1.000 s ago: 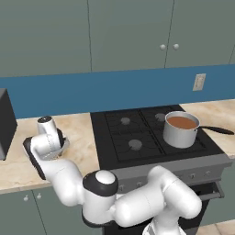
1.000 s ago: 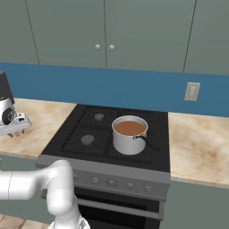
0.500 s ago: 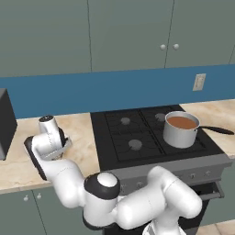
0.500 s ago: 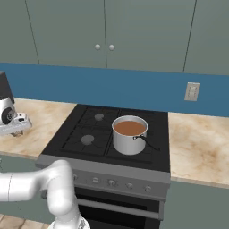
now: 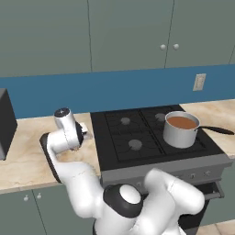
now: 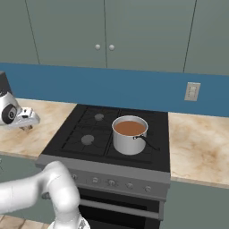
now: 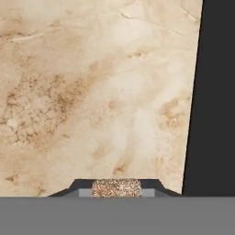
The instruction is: Pick up the sugar cube(s) and place them in the saucepan with hot chocolate.
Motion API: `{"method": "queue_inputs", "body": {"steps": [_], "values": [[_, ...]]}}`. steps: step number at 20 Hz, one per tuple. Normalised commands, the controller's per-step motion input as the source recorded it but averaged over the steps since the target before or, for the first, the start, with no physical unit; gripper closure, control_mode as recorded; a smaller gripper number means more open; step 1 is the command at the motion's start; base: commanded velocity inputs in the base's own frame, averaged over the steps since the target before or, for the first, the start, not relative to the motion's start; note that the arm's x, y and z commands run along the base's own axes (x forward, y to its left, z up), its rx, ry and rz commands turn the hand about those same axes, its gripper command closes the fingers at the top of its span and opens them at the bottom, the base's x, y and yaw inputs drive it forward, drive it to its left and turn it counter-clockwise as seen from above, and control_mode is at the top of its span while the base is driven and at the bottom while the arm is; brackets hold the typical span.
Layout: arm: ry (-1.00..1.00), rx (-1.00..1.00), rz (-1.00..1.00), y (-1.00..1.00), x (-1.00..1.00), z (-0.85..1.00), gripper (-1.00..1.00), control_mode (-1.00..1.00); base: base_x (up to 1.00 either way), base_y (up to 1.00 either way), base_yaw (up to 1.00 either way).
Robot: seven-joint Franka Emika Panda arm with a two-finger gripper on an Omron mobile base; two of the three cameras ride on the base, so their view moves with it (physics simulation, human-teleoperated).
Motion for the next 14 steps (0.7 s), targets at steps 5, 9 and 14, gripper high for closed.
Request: {"method": "queue_inputs", "body": {"steps": [5,9,14], "values": [[-0.28,0.00,-0.30,-1.00,-0.21,0.75,1.00,-1.00,0.00,0.00,0.00],[-0.12,0.15,-0.28,-1.00,-0.22,1.00,1.00,-1.00,0.00,0.00,0.00],[-0.11,0.17,-0.28,-1.00,-0.33,0.91,1.00,-1.00,0.00,0.00,0.00]]}}
